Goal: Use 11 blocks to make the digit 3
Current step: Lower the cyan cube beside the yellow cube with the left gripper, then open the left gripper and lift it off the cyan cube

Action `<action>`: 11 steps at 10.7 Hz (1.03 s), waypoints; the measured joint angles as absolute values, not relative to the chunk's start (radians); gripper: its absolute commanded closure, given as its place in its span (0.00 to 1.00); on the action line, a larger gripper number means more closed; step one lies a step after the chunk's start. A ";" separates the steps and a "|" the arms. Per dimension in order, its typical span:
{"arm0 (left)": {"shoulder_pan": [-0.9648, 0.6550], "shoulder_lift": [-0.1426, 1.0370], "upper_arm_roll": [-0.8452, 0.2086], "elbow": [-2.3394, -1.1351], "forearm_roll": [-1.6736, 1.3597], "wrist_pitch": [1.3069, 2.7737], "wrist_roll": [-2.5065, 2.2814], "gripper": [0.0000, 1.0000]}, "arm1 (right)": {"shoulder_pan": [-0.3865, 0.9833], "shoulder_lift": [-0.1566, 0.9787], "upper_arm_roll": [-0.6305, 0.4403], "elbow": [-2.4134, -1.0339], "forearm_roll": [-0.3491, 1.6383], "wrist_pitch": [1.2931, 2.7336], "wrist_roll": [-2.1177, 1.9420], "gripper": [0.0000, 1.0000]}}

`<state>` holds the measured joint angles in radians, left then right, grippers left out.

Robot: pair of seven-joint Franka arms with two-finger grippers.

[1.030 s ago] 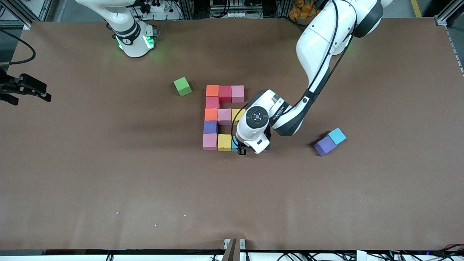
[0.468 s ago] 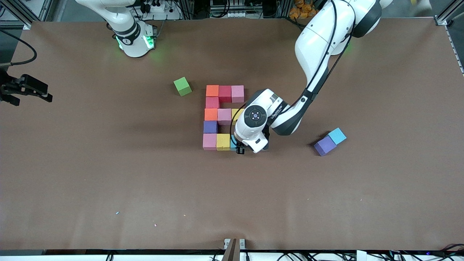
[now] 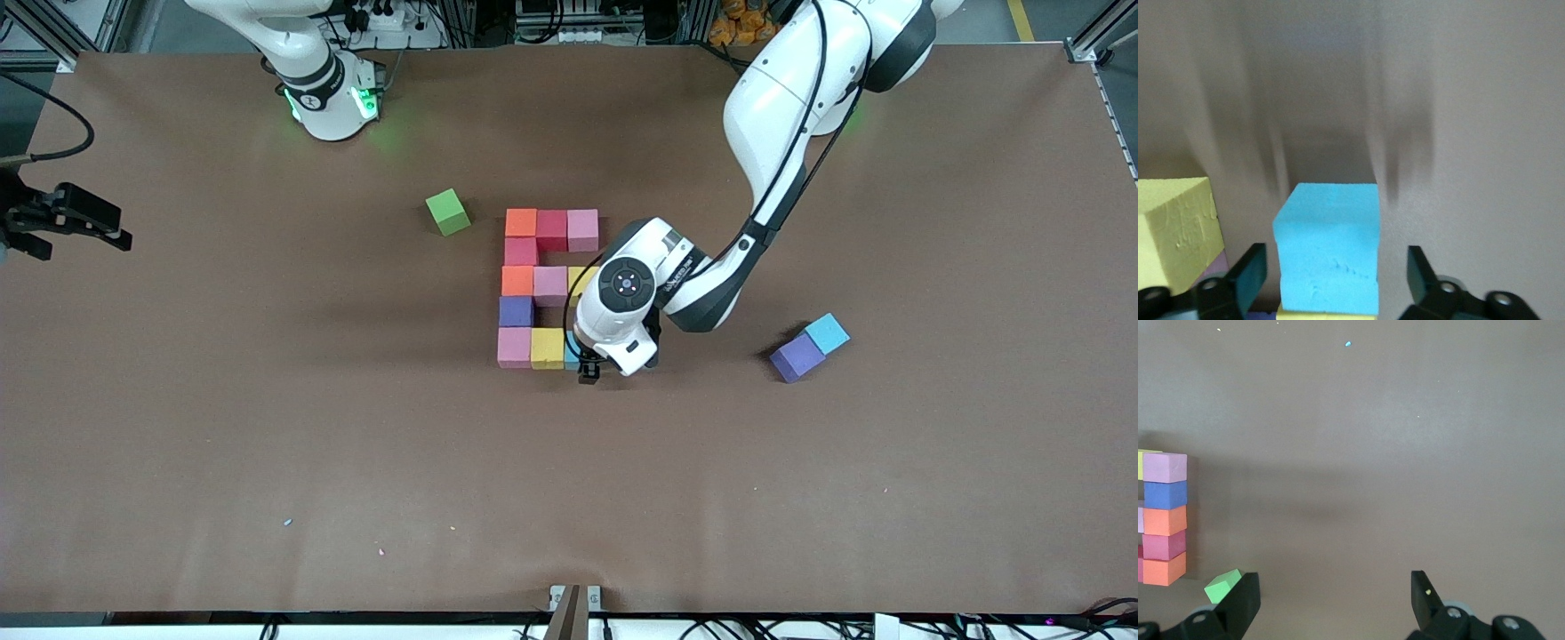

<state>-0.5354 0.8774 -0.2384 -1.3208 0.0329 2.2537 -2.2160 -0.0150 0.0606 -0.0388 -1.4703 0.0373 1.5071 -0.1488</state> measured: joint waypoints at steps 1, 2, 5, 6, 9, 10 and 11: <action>-0.536 0.867 -0.239 -1.312 0.033 2.249 -2.216 0.00 | -0.015 0.061 -0.039 -1.470 0.037 1.507 -0.149 0.00; -0.536 0.847 -0.239 -1.305 0.033 2.242 -2.216 0.00 | -0.014 0.061 -0.038 -1.470 0.038 1.506 -0.149 0.00; -0.522 0.732 -0.234 -1.291 0.040 2.175 -2.152 0.00 | -0.011 0.066 -0.037 -1.470 0.038 1.504 -0.149 0.00; -0.506 0.676 -0.227 -1.290 0.046 2.142 -2.084 0.00 | -0.011 0.067 -0.036 -1.470 0.038 1.504 -0.149 0.00; -0.378 0.539 -0.220 -1.291 0.053 2.044 -1.826 0.00 | -0.010 0.068 -0.036 -1.470 0.038 1.503 -0.149 0.00; -0.330 0.507 -0.218 -1.292 0.053 2.014 -1.740 0.00 | -0.010 0.068 -0.037 -1.470 0.038 1.503 -0.149 0.00; -0.281 0.483 -0.217 -1.293 0.053 1.995 -1.671 0.00 | -0.010 0.068 -0.037 -1.469 0.038 1.503 -0.149 0.00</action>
<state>-0.2805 0.4832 -0.2173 -1.2932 0.0533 1.9947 -1.6707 -0.0103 0.0677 -0.0366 -1.4687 0.0377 1.5035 -0.1487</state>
